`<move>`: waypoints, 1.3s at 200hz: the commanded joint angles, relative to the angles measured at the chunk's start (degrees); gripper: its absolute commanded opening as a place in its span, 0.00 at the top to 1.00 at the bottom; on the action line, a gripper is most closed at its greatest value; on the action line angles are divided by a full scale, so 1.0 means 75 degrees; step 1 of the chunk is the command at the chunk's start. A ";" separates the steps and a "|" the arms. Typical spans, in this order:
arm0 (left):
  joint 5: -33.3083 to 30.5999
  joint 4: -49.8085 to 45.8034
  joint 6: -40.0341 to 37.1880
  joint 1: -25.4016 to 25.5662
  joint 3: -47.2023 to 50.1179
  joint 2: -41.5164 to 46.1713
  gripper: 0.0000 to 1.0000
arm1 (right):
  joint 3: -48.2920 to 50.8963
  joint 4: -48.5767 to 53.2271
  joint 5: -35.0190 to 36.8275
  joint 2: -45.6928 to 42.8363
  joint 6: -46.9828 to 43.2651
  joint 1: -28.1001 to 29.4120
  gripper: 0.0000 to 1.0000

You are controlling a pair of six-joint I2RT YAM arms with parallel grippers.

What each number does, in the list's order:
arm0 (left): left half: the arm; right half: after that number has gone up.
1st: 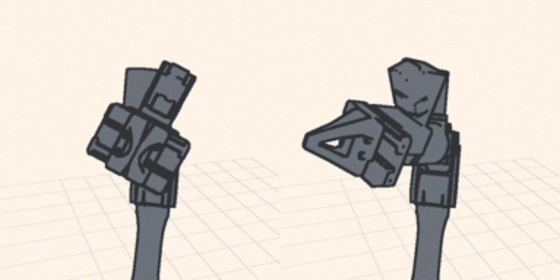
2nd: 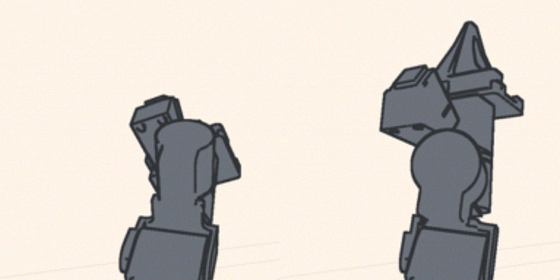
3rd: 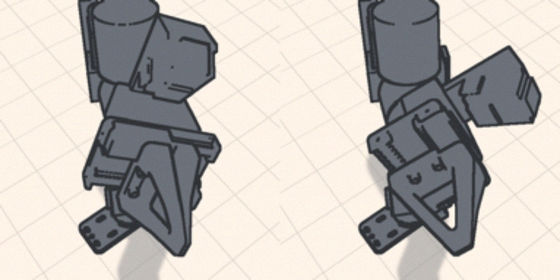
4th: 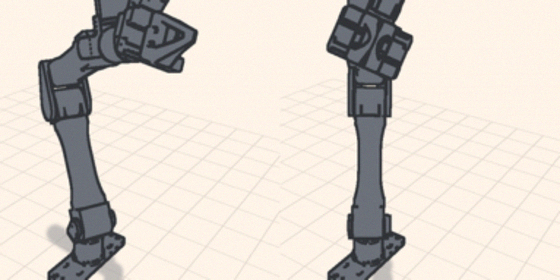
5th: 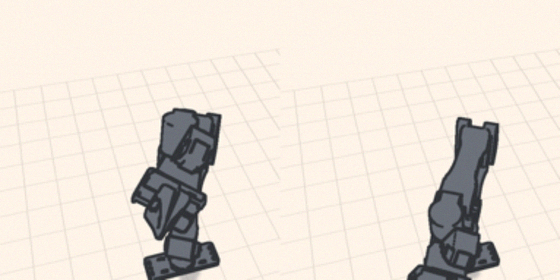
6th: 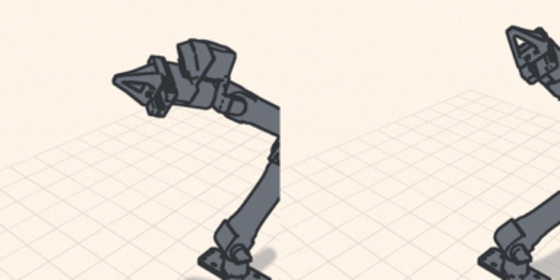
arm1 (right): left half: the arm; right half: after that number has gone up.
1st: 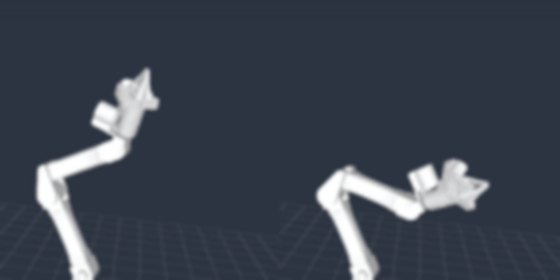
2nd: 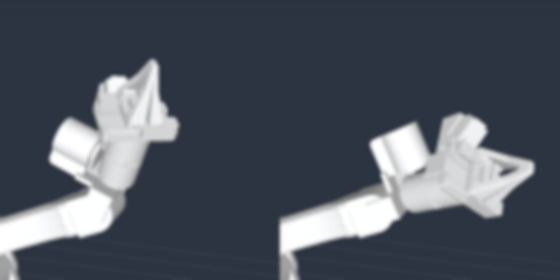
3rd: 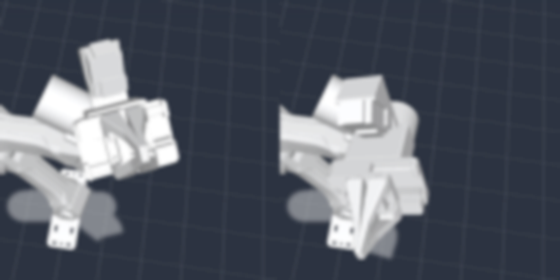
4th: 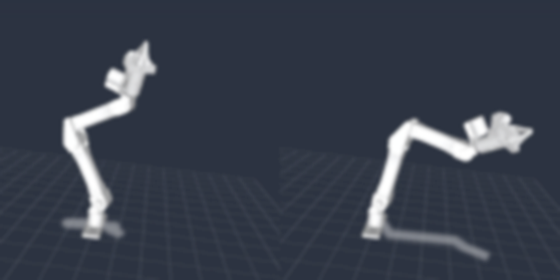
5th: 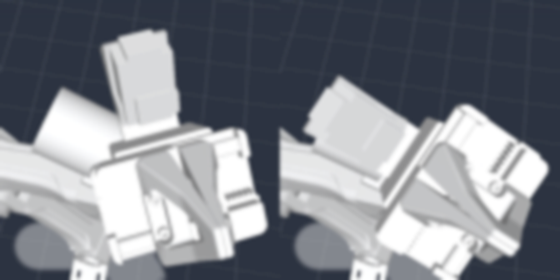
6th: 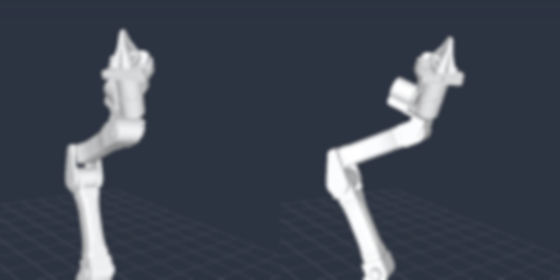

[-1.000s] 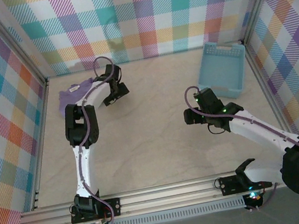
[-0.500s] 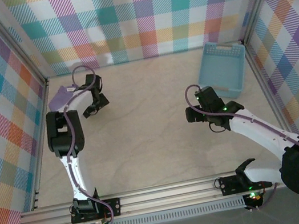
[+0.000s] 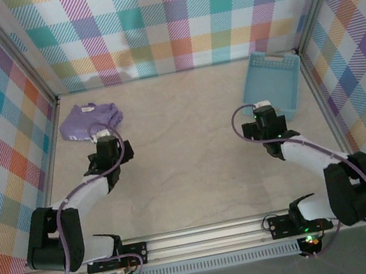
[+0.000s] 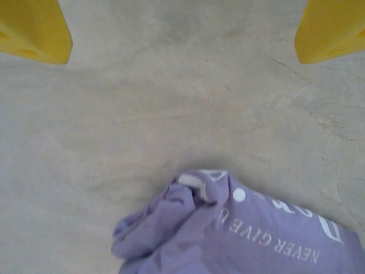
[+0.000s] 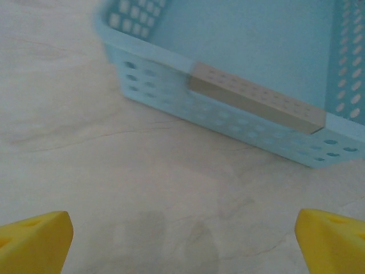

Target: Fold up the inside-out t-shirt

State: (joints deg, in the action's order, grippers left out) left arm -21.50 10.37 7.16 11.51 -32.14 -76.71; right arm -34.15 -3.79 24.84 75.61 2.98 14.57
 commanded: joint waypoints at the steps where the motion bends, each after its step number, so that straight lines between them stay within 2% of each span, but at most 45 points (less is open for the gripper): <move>1: -0.0299 0.2159 -0.1089 -0.0031 0.0232 -0.0478 0.00 | 0.0346 -0.2054 -0.0863 0.0384 -0.0414 -0.0444 0.00; 23: 0.0036 0.3624 -0.1357 -0.0171 0.0673 -0.1047 0.00 | 0.0742 -0.3012 -0.1486 0.0558 -0.0791 -0.0477 0.00; 34: 0.0466 0.3991 -0.1389 -0.0295 0.0770 -0.1298 0.00 | 0.1008 -0.3755 -0.1908 0.0525 -0.1004 -0.0518 0.00; 72: 0.0986 0.5289 -0.1128 -0.0675 0.1244 -0.1796 0.00 | 0.1663 -0.5730 -0.2844 0.0920 -0.1050 -0.1102 0.00; 80: 0.1147 0.4857 -0.1046 -0.0743 0.1180 -0.1648 0.00 | 0.1556 -0.5549 -0.2919 0.1020 -0.0868 -0.1254 0.00; 108: 0.1192 0.4919 -0.1049 -0.0780 0.1171 -0.1695 0.00 | 0.1523 -0.6238 -0.3359 0.1737 -0.0414 -0.1748 0.00; 114: 0.1179 0.4997 -0.1055 -0.0780 0.1189 -0.1712 0.00 | 0.1468 -0.5883 -0.3399 0.1602 -0.0405 -0.1798 0.00; 138: 0.1179 0.4960 -0.1052 -0.0778 0.1180 -0.1696 0.00 | 0.1459 -0.5921 -0.3014 0.1623 -0.0268 -0.1793 0.00; 260: 0.1179 0.4969 -0.1053 -0.0781 0.1185 -0.1691 0.00 | 0.1375 -0.5733 -0.3248 0.1637 -0.0274 -0.1838 0.00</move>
State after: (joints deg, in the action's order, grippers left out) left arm -13.04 45.43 -0.93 6.17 -23.57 -89.32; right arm -22.83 -45.25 2.63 87.90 0.30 1.13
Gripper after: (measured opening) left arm 0.997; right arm 0.997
